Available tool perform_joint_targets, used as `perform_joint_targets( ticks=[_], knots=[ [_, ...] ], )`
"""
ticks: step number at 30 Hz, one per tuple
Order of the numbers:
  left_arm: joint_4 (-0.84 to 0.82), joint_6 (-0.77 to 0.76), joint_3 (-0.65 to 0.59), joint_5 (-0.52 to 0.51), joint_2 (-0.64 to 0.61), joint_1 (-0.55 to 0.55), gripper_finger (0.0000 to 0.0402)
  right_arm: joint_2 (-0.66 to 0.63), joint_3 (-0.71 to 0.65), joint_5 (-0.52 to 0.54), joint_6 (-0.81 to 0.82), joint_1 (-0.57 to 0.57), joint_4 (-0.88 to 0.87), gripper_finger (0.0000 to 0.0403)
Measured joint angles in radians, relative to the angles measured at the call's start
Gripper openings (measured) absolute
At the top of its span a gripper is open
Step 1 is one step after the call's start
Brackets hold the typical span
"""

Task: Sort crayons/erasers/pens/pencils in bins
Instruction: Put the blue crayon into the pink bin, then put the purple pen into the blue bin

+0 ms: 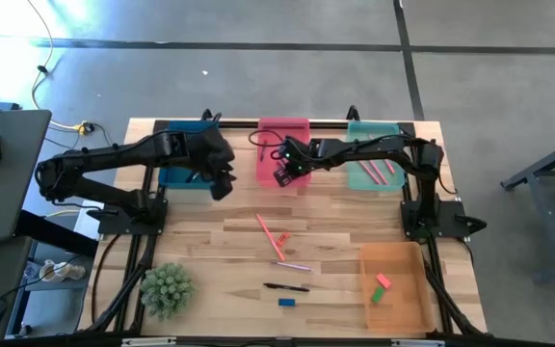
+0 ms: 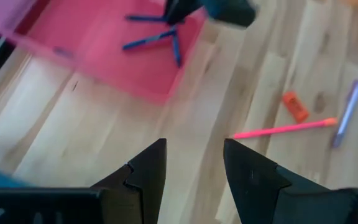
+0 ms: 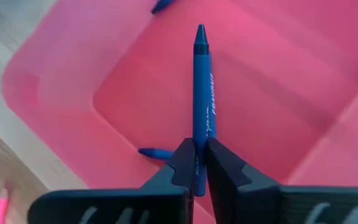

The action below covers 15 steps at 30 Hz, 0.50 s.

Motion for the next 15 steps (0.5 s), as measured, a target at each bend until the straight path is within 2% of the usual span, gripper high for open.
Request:
perform_joint_targets(
  ticks=[6, 15],
  knots=[
    [0.088, 0.007, 0.000, 0.000, 0.001, -0.059, 0.0149, 0.000, 0.000, -0.001, 0.010, 0.000, -0.011, 0.0030],
    [0.090, 0.026, 0.000, -0.001, 0.001, -0.102, 0.0149, 0.000, 0.002, -0.015, 0.050, 0.000, -0.016, 0.0116]
  ],
)
